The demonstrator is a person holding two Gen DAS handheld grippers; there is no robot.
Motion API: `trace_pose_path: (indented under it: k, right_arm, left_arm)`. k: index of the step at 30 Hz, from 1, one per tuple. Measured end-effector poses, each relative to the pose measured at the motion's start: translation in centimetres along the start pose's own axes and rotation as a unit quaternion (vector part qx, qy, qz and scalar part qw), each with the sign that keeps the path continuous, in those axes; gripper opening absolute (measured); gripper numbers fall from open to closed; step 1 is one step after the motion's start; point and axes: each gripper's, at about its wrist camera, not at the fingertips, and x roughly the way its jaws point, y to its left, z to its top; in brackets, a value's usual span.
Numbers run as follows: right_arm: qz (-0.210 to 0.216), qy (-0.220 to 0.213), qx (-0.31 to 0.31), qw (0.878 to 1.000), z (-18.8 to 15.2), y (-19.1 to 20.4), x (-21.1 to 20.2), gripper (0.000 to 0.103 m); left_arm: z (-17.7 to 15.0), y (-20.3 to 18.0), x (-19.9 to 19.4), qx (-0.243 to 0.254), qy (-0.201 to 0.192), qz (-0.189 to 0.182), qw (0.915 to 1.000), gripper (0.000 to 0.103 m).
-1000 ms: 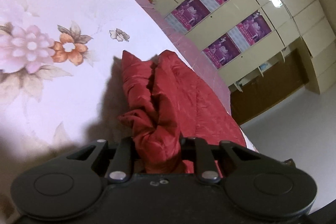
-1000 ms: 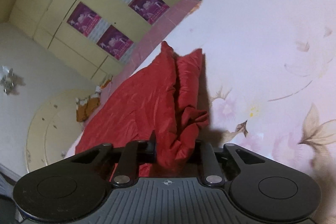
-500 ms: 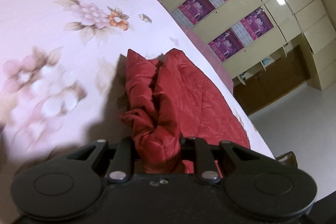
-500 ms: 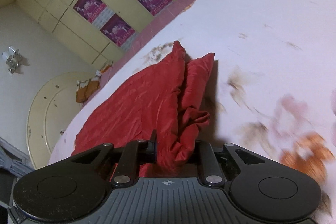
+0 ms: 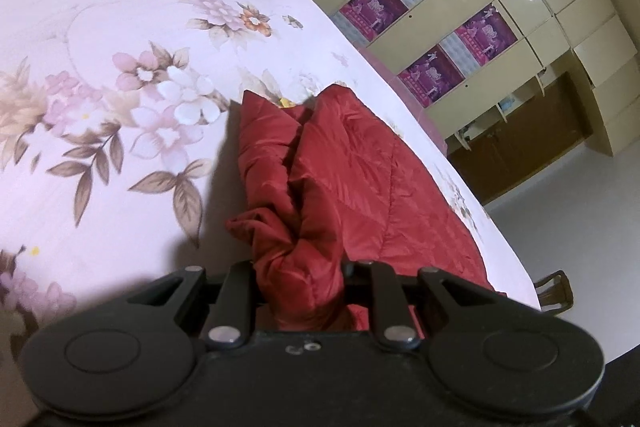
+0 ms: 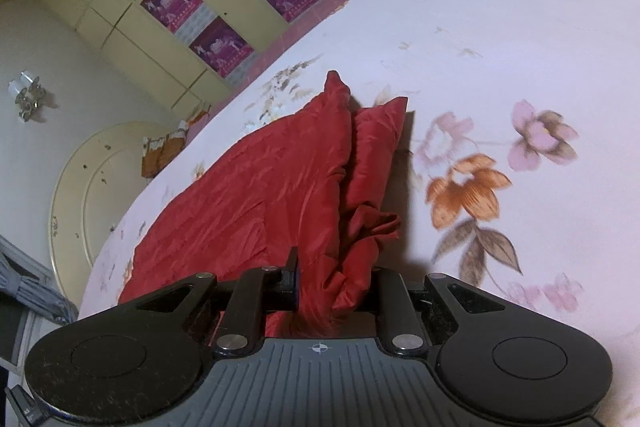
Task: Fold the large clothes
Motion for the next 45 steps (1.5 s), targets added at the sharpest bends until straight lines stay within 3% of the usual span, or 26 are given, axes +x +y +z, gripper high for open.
trace_pose_path:
  k: [4, 6, 8, 9, 10, 11, 14, 16, 17, 18, 19, 22, 25, 28, 30, 33, 34, 36, 38, 41, 45]
  right_arm:
    - [-0.006, 0.008, 0.006, 1.000, 0.4, -0.4, 1.4, 0.017]
    - [-0.011, 0.016, 0.010, 1.000, 0.4, -0.8, 2.0, 0.018]
    - [-0.027, 0.020, -0.010, 0.999, 0.6, -0.8, 2.1, 0.032]
    - [-0.054, 0.012, -0.031, 0.998, 0.7, -0.5, 1.7, 0.055]
    - [-0.069, -0.004, -0.049, 0.996, 0.6, -0.5, 1.1, 0.063]
    - [-0.083, -0.017, -0.061, 0.995, 0.8, -0.5, 0.4, 0.065]
    - [-0.119, -0.063, -0.088, 0.987, 1.2, -0.5, -1.9, 0.065]
    - [-0.119, -0.098, -0.135, 0.979, 1.5, 0.9, -3.0, 0.062]
    - [-0.107, -0.105, -0.153, 0.977, 1.6, 2.1, -2.8, 0.053]
    - [-0.093, -0.099, -0.170, 0.976, 1.9, 3.5, -2.1, 0.036]
    - [-0.076, -0.090, -0.185, 0.976, 2.0, 4.9, -1.0, 0.032]
    - [-0.019, -0.046, -0.232, 0.972, 1.5, 9.5, 3.8, 0.031]
    - [0.008, 0.007, -0.286, 0.958, 0.3, 13.2, 9.3, 0.031]
    - [0.001, 0.045, -0.328, 0.944, -0.8, 14.6, 13.2, 0.031]
    - [-0.015, 0.046, -0.351, 0.935, -0.9, 14.1, 14.2, 0.031]
    - [-0.081, 0.008, -0.338, 0.938, 0.4, 10.7, 13.5, 0.031]
    - [-0.101, -0.003, -0.321, 0.942, 1.4, 9.1, 13.0, 0.020]
    - [-0.139, -0.015, -0.284, 0.949, 3.3, 6.0, 12.3, 0.018]
    - [-0.132, -0.007, -0.253, 0.958, 4.6, 4.5, 12.2, 0.018]
    - [-0.138, 0.004, -0.267, 0.954, 4.9, 5.1, 13.2, 0.018]
    - [-0.150, 0.011, -0.254, 0.955, 5.6, 5.3, 13.2, 0.018]
  left_arm:
    - [-0.5, 0.7, 0.3, 0.002, 0.000, 0.004, 1.0000, 0.029]
    - [-0.6, 1.1, 0.4, 0.006, 0.002, 0.022, 0.9997, 0.054]
    - [-0.6, 1.5, -0.7, 0.014, -0.016, 0.041, 0.9990, 0.065]
    - [-0.5, 1.5, -1.3, 0.024, -0.023, 0.053, 0.9980, 0.076]
    - [-0.3, 1.4, -2.1, 0.041, -0.033, 0.074, 0.9959, 0.082]
    - [-0.3, 1.4, -3.0, 0.056, -0.045, 0.101, 0.9923, 0.085]
    - [-0.1, -0.1, -5.6, 0.121, -0.089, 0.134, 0.9796, 0.083]
    - [-0.2, -2.6, -6.1, 0.168, -0.105, 0.118, 0.9731, 0.083]
    - [-0.4, -4.1, -5.7, 0.189, -0.102, 0.103, 0.9713, 0.083]
    - [-0.6, -5.9, -4.8, 0.213, -0.090, 0.085, 0.9692, 0.084]
    - [-0.9, -7.8, -3.5, 0.240, -0.073, 0.068, 0.9657, 0.085]
    - [-2.5, -12.7, 0.7, 0.304, -0.036, 0.023, 0.9518, 0.084]
    - [-3.8, -15.2, 4.8, 0.332, 0.003, 0.002, 0.9433, 0.084]
    - [-4.3, -14.7, 8.2, 0.346, 0.041, 0.016, 0.9373, 0.080]
    - [-3.8, -13.4, 8.5, 0.362, 0.026, 0.034, 0.9313, 0.082]
    - [-1.8, -10.1, 7.7, 0.348, 0.011, 0.050, 0.9359, 0.078]
    - [-1.2, -9.2, 7.5, 0.350, 0.004, 0.062, 0.9348, 0.078]
    - [-0.3, -8.1, 7.5, 0.345, 0.002, 0.073, 0.9358, 0.078]
    - [0.2, -7.9, 7.7, 0.338, 0.008, 0.071, 0.9383, 0.079]
    - [-0.1, -8.5, 8.2, 0.352, 0.013, 0.078, 0.9328, 0.084]
    - [0.7, -8.9, 7.7, 0.337, 0.021, 0.082, 0.9376, 0.086]
